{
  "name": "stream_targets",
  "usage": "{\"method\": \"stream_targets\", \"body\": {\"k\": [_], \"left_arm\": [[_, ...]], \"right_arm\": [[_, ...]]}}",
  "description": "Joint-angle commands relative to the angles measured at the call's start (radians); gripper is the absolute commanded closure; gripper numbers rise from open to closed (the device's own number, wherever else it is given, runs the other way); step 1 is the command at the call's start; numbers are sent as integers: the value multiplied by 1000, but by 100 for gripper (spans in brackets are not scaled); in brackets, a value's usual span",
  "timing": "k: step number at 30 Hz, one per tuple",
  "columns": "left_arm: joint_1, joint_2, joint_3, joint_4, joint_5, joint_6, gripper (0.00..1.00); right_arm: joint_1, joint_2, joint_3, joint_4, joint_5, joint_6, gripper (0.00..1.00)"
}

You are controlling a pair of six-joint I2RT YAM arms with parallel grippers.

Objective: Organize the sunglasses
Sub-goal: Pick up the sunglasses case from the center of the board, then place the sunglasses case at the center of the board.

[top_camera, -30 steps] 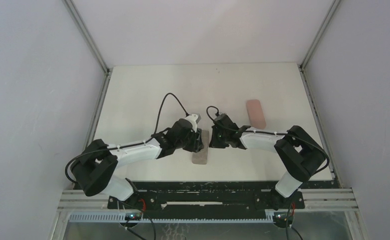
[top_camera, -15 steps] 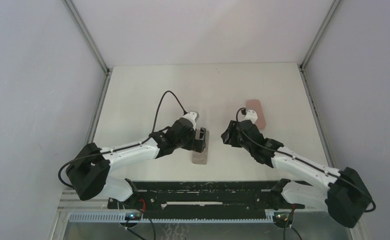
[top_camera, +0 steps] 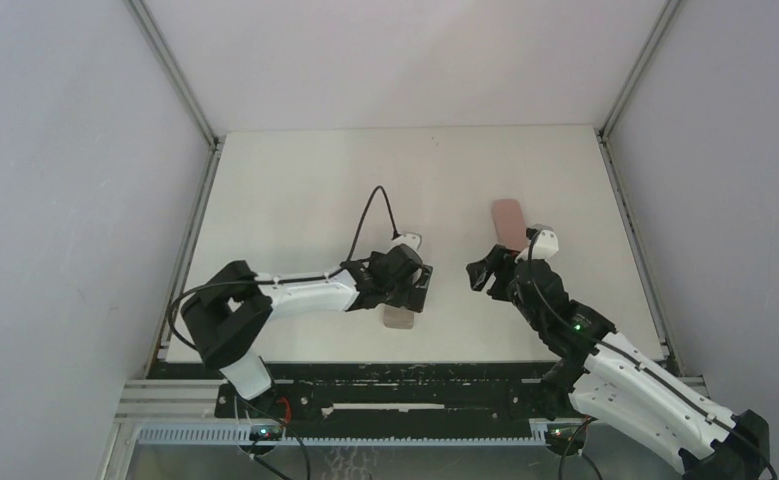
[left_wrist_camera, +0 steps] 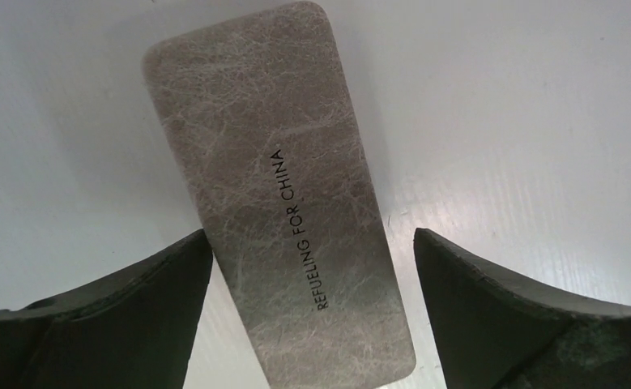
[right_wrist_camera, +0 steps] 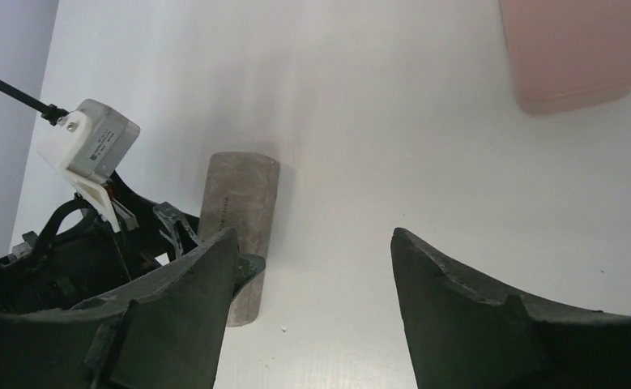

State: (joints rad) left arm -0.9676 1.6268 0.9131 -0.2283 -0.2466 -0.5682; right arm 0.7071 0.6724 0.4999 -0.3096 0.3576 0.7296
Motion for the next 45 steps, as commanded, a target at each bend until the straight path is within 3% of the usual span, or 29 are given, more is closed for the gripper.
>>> {"method": "stream_targets", "body": {"k": [1, 12, 27, 45], "left_arm": [[-21, 51, 84, -44, -56, -36, 6], [-32, 61, 148, -106, -85, -32, 40], [10, 256, 545, -117, -154, -62, 44], [140, 518, 781, -118, -104, -77, 45]], "right_arm": [[-23, -31, -13, -39, 4, -25, 31], [-44, -36, -15, -62, -25, -19, 32], [-71, -85, -29, -147, -2, 18, 35], [-106, -75, -31, -155, -33, 1, 34]]}}
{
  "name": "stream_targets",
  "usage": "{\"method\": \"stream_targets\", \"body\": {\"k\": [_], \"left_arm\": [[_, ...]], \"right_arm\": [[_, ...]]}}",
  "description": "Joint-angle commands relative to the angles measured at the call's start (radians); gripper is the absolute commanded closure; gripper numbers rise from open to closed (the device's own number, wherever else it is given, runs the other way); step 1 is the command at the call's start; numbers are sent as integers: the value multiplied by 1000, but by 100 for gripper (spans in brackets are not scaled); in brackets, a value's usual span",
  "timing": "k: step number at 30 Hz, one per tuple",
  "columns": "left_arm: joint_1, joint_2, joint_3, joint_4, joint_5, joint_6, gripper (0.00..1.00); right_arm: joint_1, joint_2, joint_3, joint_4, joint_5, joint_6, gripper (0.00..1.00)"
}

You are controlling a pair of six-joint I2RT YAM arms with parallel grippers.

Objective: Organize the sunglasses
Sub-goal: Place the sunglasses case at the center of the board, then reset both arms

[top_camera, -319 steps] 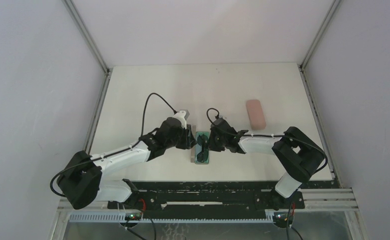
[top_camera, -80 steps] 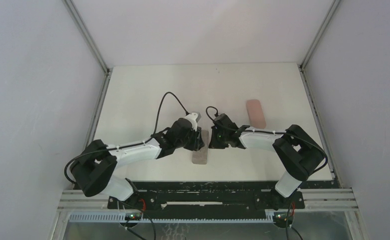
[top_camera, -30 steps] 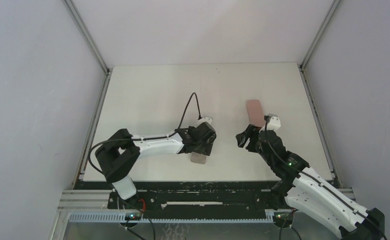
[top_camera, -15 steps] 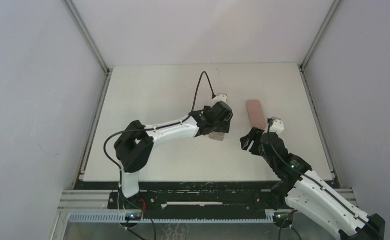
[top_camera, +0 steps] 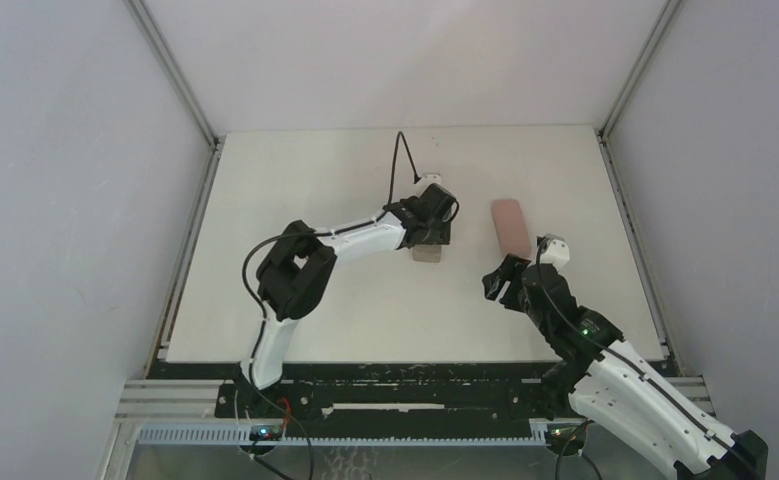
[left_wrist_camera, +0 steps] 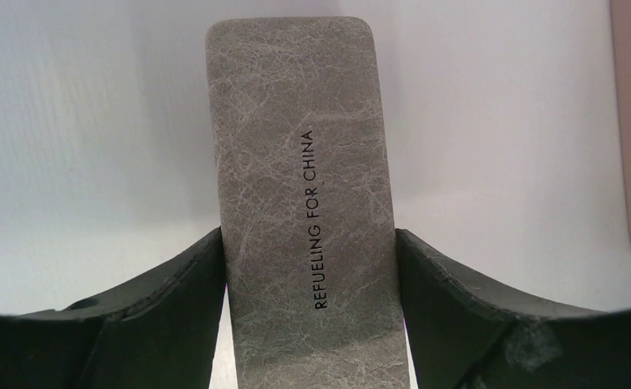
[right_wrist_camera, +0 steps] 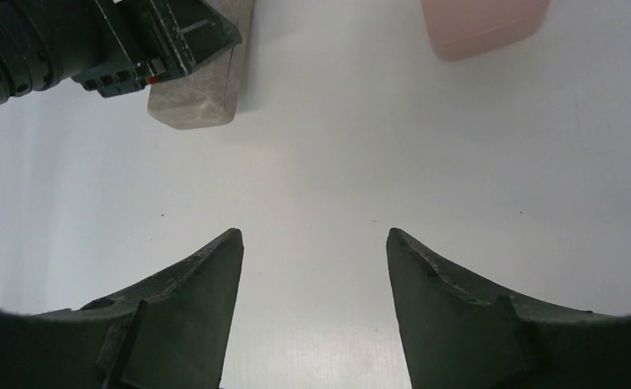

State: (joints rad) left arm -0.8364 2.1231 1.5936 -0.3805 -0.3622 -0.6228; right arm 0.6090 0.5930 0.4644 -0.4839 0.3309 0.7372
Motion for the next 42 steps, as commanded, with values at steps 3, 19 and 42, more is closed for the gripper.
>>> {"method": "stream_targets", "body": {"k": [3, 19, 42], "left_arm": [[17, 47, 110, 34, 37, -38, 39], [26, -74, -22, 94, 58, 8, 2], [24, -1423, -911, 166, -169, 163, 0]], "right_arm": [[-9, 3, 5, 19, -2, 3, 33], [-43, -76, 51, -36, 15, -31, 23], [-48, -348, 146, 3, -120, -364, 0]]}}
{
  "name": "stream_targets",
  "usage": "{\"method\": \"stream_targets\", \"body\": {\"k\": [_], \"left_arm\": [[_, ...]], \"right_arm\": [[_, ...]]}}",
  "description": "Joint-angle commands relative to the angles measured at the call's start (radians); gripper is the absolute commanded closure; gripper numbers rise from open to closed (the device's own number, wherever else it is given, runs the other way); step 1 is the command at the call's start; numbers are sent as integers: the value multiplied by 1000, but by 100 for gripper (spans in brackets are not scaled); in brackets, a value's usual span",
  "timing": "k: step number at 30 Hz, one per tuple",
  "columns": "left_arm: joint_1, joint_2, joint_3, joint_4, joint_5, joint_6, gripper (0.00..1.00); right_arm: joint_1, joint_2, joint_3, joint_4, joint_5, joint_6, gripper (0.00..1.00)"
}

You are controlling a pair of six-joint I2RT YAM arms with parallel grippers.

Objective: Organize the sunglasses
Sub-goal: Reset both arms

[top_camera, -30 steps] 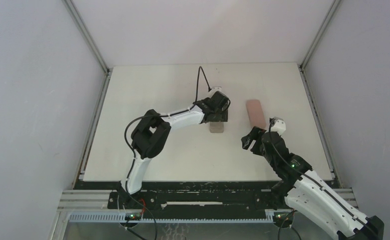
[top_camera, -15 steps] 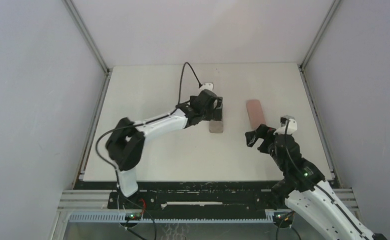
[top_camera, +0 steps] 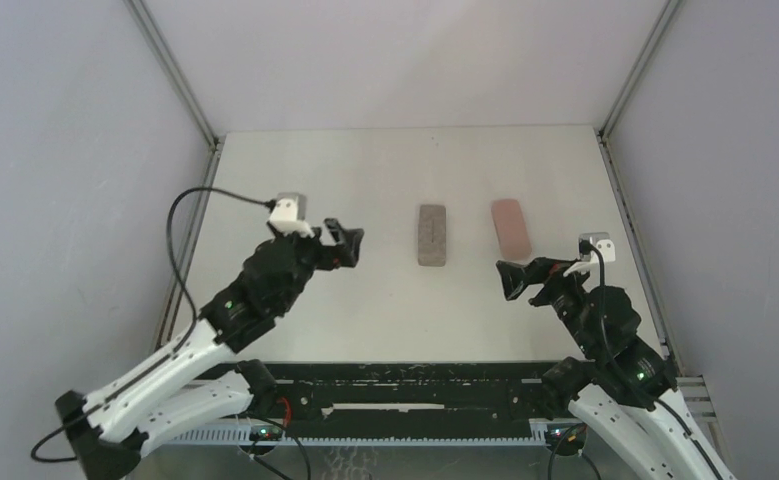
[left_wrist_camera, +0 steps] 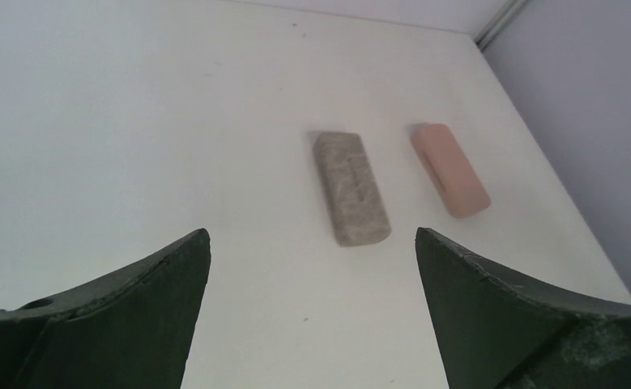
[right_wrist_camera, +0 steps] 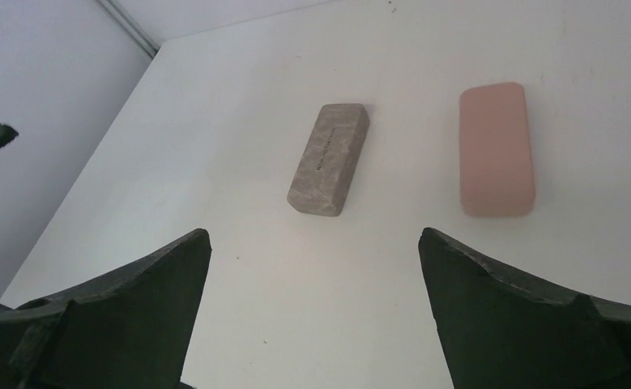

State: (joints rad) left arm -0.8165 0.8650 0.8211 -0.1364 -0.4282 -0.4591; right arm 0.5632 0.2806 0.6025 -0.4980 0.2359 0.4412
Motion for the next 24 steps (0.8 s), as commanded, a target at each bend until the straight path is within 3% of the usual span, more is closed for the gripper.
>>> {"method": "stream_targets", "body": {"k": [1, 7, 11, 18, 24], "left_arm": [[5, -219, -172, -90, -125, -5, 0], [5, -548, -351, -148, -169, -24, 0], [5, -688, -405, -249, -221, -74, 0], [4, -819, -462, -315, -265, -104, 0], [5, -817, -460, -307, -306, -111, 0]], "right_arm": [[-1, -50, -7, 20, -20, -66, 0], [1, -170, -102, 73, -40, -89, 0], [3, -223, -131, 59, -44, -108, 0], [8, -244, -153, 45, -20, -112, 0], [17, -237, -167, 51, 10, -109, 0]]}}
